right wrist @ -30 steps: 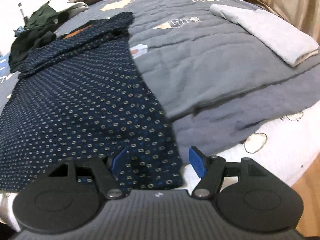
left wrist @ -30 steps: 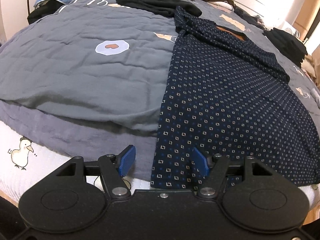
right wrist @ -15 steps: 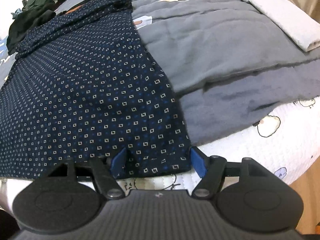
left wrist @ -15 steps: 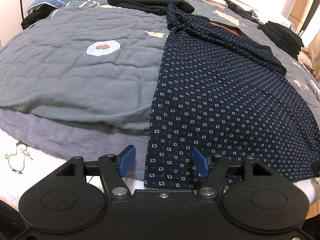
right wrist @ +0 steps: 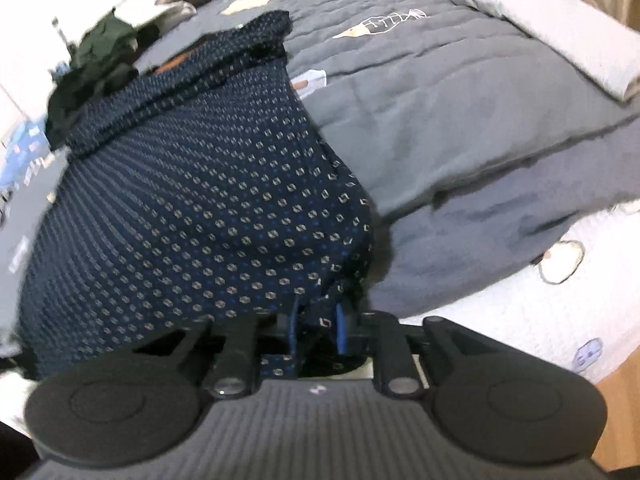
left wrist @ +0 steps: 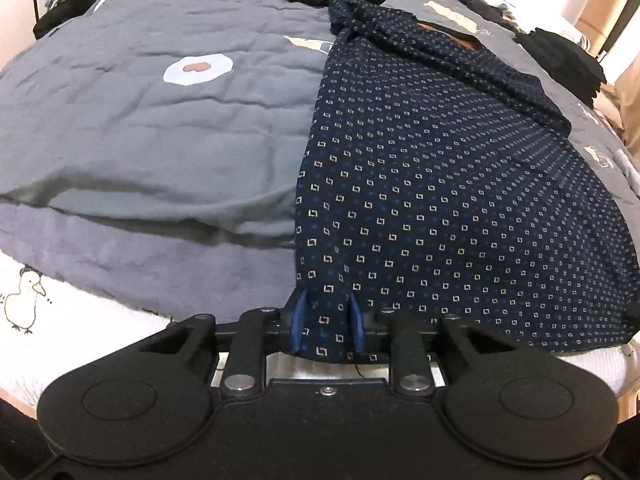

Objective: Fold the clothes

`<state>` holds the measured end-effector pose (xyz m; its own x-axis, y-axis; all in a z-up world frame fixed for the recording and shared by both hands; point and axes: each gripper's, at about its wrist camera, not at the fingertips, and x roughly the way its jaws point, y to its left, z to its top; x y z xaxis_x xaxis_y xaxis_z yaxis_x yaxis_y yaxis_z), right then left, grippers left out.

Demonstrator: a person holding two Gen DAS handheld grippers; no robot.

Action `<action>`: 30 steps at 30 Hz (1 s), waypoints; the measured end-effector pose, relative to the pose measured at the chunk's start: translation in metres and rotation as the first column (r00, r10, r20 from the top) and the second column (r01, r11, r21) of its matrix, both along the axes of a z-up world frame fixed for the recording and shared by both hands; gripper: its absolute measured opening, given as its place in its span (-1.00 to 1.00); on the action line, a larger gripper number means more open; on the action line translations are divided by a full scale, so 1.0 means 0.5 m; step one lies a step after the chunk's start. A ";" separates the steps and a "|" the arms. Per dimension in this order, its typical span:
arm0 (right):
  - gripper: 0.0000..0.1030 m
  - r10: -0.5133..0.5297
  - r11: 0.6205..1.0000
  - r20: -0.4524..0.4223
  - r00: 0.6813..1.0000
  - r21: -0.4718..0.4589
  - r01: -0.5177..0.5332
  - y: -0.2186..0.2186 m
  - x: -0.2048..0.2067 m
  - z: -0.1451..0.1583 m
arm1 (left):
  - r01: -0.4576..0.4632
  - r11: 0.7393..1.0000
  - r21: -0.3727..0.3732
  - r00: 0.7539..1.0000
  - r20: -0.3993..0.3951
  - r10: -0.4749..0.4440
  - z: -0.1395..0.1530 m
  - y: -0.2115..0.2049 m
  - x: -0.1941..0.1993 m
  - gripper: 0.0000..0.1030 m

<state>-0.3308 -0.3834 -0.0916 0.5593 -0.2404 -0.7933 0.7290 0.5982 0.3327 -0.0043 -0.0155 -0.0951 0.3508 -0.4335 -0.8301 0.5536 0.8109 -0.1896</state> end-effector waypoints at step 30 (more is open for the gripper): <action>-0.75 -0.224 0.968 0.501 0.836 0.217 0.130 -0.070 -0.015 0.072 | -0.088 0.939 -0.331 0.993 0.040 0.108 0.113 0.011 0.094 -0.95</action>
<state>-0.3384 -0.4185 -0.0557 0.8593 -0.2660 -0.4368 0.5098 0.3765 0.7735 0.0425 -0.0098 -0.0385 0.4478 -0.6398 -0.6246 0.4923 0.7596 -0.4251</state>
